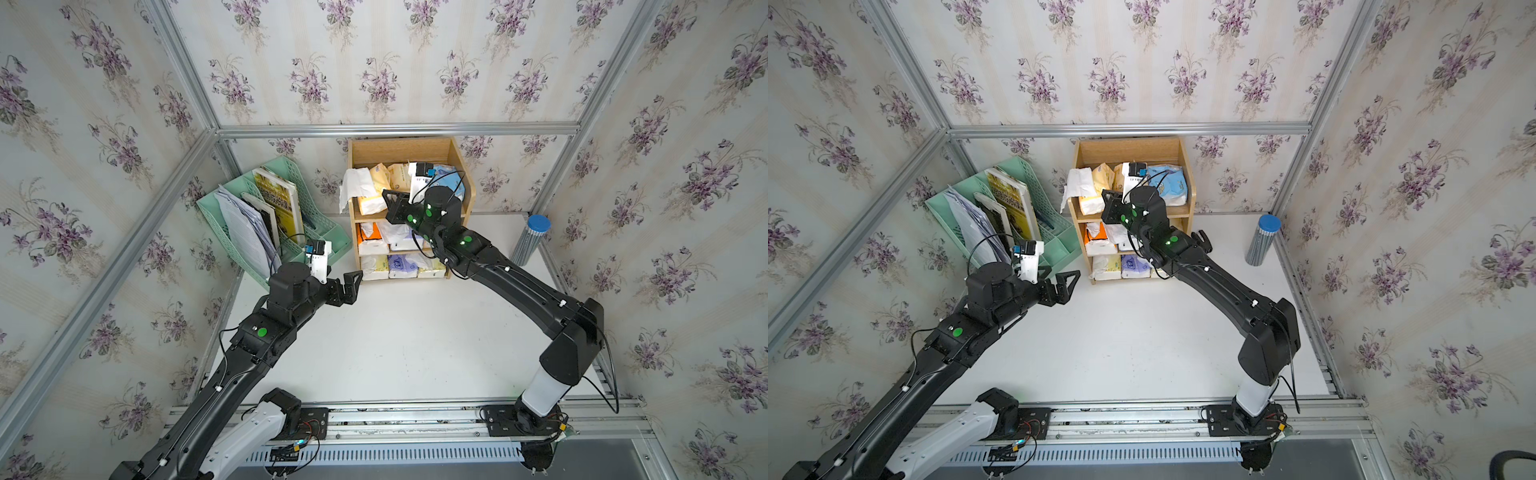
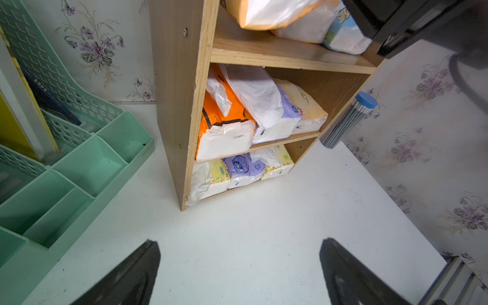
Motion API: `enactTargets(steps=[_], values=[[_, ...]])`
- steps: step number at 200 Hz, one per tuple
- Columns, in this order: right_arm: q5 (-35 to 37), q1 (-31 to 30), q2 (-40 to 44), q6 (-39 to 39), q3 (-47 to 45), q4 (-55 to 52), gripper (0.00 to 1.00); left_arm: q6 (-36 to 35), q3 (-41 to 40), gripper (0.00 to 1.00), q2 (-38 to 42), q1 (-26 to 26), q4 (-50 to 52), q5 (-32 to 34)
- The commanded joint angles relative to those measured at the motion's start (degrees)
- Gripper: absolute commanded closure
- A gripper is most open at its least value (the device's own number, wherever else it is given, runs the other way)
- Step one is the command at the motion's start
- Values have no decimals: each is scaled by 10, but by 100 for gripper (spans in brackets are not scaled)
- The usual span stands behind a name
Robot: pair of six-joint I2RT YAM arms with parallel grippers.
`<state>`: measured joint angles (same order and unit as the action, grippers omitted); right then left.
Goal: Remove the tissue boxes from the shelf
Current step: Pick up a box of tissues from the shelf.
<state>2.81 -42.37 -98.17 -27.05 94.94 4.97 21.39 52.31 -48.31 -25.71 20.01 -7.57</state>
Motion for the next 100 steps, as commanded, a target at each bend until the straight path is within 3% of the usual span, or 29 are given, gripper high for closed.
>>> enactTargets(steps=[1,100], values=[[-17,-1,17,-5,-16,29,100,15,11,1,9,-10,12,10],[-77,-1,105,-31,-115,80,100,59,20,1,63,-42,26,41]])
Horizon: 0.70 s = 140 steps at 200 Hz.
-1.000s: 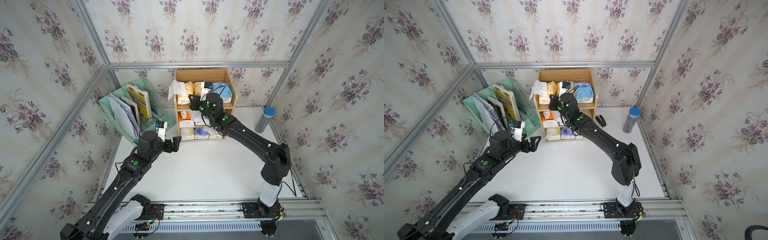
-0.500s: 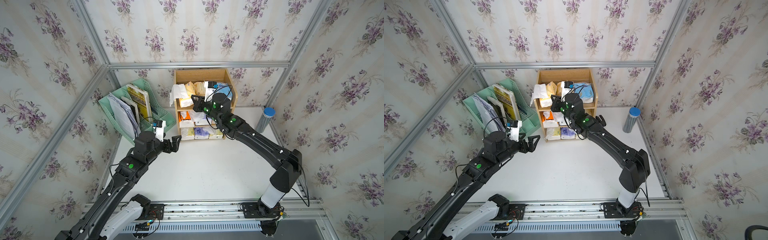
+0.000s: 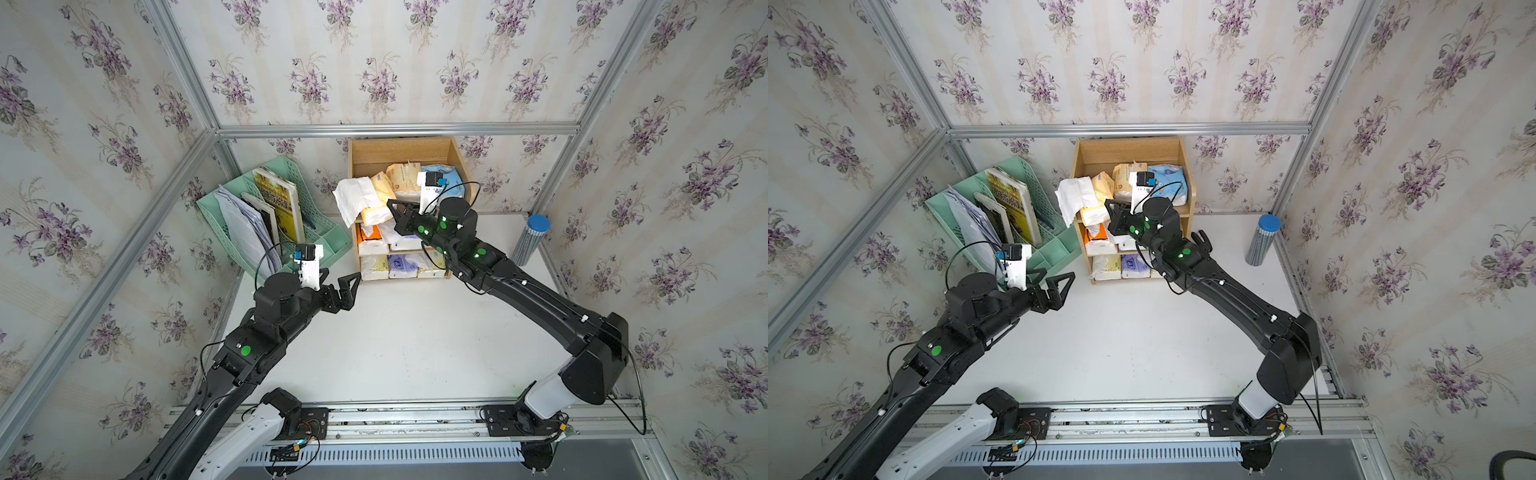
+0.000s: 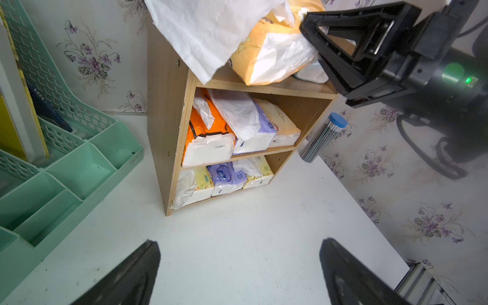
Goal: Remove the tissue boxes from the shelf
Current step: Pick up a box of tissues from the shelf.
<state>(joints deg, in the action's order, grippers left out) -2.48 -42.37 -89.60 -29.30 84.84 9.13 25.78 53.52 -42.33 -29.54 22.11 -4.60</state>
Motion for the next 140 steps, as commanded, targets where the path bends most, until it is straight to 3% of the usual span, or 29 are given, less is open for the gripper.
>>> enactTargets(steps=[1,84,140], values=[[-25,-1,21,-9,-15,40,100,15,8,1,3,-4,6,12],[-53,-2,118,-14,-102,52,100,36,24,1,13,-40,0,25],[-94,-8,196,-24,-203,59,100,31,17,1,55,-60,47,81]])
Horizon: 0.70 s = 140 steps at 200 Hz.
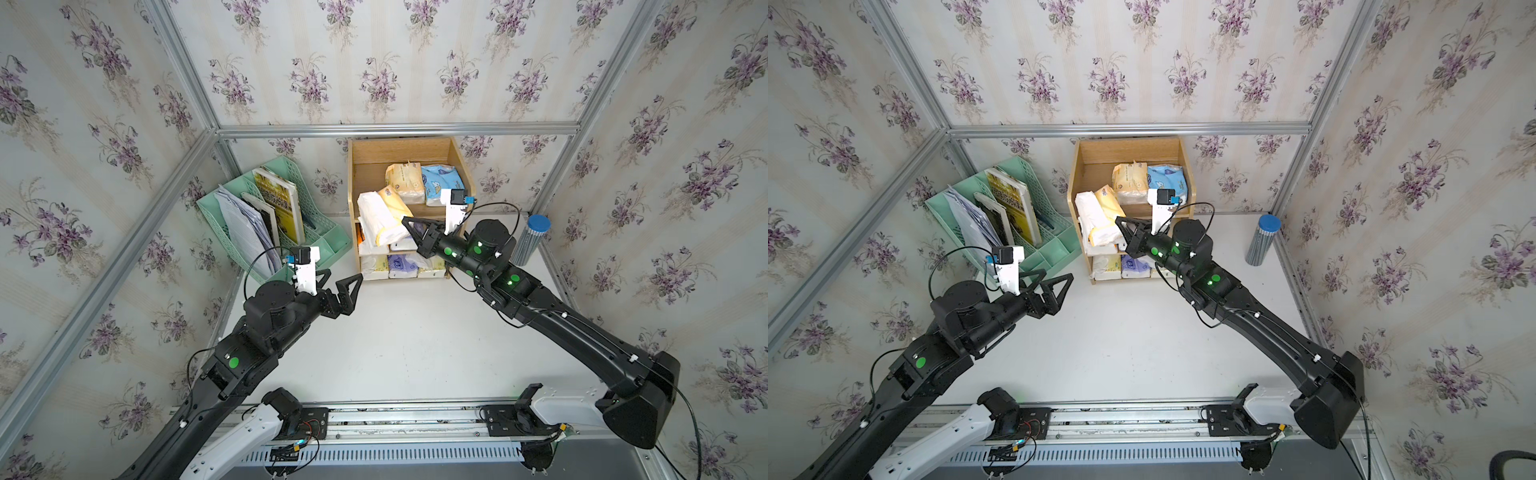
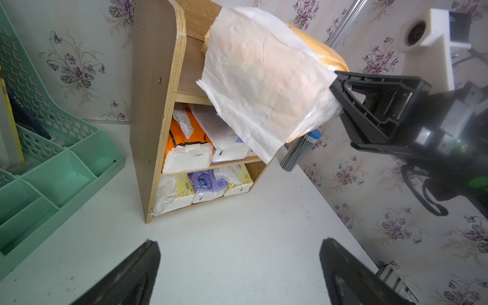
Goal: Remove the tissue boxes from the shelf
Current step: Pick up a box of tissues from the shelf, then place the box of tissues at the center of the board.
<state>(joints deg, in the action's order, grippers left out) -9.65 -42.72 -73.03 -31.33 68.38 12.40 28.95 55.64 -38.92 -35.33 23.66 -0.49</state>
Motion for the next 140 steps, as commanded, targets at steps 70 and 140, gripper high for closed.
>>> enactTargets(steps=[70,140], values=[[-20,-75,93,-4,-252,70,100,41,-115,1,101,-2,86,70],[36,-158,0,-51,-448,282,100,124,-290,1,162,-9,55,51]])
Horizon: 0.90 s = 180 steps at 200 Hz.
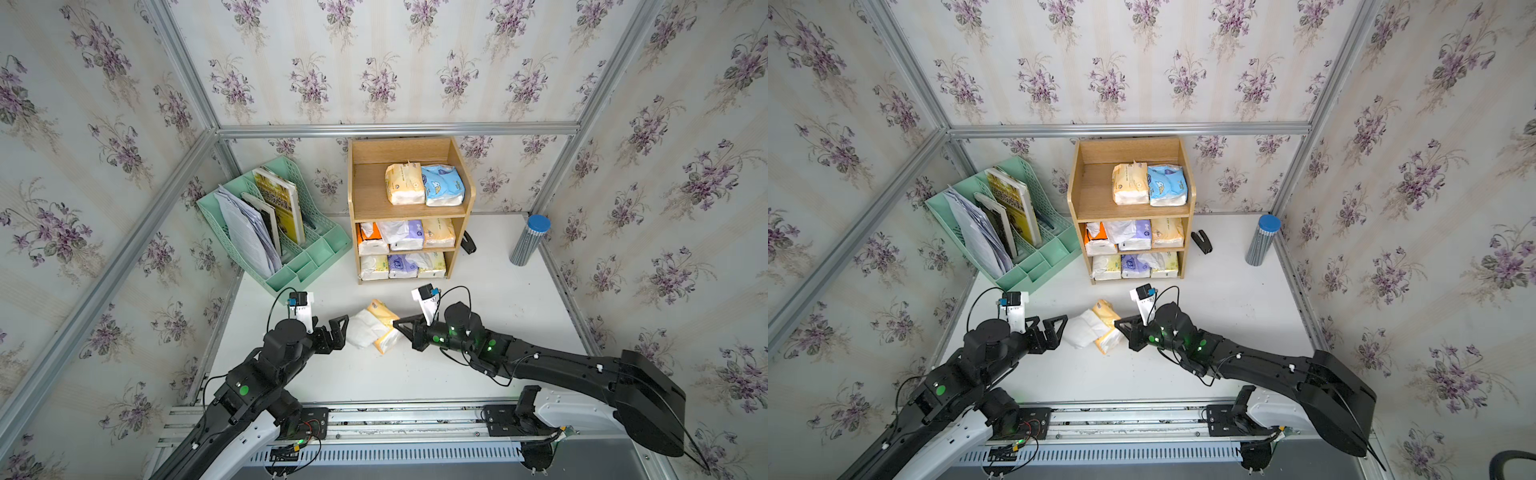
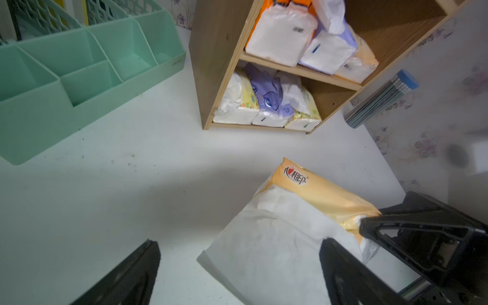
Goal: Remove the tissue boxes from the shelf
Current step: Place the box of tissues at the center of the board.
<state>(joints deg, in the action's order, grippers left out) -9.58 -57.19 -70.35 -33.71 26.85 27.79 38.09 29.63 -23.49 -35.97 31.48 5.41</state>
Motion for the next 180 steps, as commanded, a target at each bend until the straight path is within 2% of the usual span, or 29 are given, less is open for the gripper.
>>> enactTargets(steps=[1,47,53,68,77,87,104,146,155,166,180], values=[[36,-14,-29,-28,-34,131,100,33,-32,1,8,-3,-23,-7],[58,-35,-101,-49,-85,219,99,34,-68,1,18,-5,-14,17],[59,-35,-109,-50,-85,223,93,34,-69,1,18,-5,-16,17],[64,-35,-122,-53,-82,218,68,34,-73,1,14,-6,-24,16],[66,-35,-124,-53,-78,211,57,34,-74,1,10,-6,-27,15],[72,-35,-118,-51,-74,194,51,35,-75,1,5,-6,-29,12],[107,-35,-95,-44,-65,136,46,37,-78,1,-3,-6,-33,8],[199,-32,-18,-18,-41,-30,45,63,-112,1,-10,-8,-72,-18],[184,-24,-23,-16,-21,-71,49,74,-124,1,-13,-9,-90,-28],[159,-21,-39,-14,4,-108,60,89,-136,1,-17,-14,-109,-35],[122,-21,-61,-21,16,-117,70,97,-143,1,-24,-24,-122,-38]])
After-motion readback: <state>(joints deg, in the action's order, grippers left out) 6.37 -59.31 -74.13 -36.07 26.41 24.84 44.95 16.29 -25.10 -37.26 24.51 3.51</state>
